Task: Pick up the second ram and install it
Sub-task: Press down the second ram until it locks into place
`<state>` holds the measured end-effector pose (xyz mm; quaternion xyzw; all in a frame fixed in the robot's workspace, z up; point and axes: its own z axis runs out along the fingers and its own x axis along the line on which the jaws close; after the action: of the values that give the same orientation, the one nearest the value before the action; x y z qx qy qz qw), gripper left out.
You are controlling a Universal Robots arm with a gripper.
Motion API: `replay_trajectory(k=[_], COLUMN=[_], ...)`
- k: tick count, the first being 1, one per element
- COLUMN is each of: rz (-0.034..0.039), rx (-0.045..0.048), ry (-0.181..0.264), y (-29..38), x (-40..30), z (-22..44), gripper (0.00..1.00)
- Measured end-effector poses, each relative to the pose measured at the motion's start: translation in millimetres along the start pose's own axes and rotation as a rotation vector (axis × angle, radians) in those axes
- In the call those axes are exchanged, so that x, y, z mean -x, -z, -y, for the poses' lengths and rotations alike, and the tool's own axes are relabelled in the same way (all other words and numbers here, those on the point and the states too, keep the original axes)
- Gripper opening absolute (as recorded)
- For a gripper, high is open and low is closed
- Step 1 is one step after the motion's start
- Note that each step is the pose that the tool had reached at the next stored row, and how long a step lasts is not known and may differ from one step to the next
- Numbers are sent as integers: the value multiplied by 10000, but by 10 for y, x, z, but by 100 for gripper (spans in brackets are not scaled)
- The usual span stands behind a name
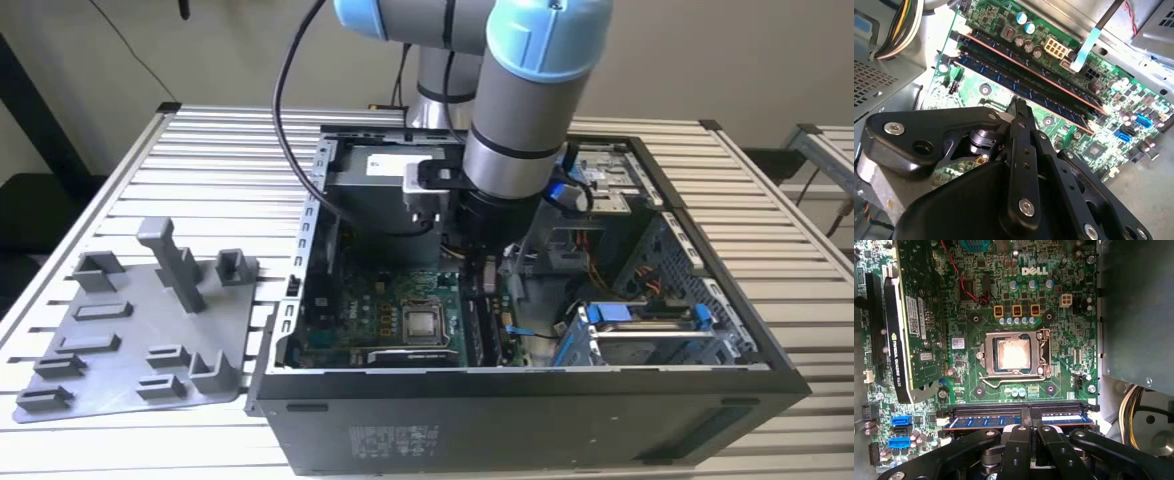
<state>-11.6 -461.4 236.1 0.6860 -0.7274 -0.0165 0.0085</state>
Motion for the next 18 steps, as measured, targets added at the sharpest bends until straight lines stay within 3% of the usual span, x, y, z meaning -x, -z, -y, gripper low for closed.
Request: replay_trajectory(k=[7,14,18], rz=[-4,-11,-10], rx=[26,28,28], ry=[189,286,302], y=[-1,-9,-14], x=[-5,-101,-108], z=[48,53,54], gripper=[11,11,11])
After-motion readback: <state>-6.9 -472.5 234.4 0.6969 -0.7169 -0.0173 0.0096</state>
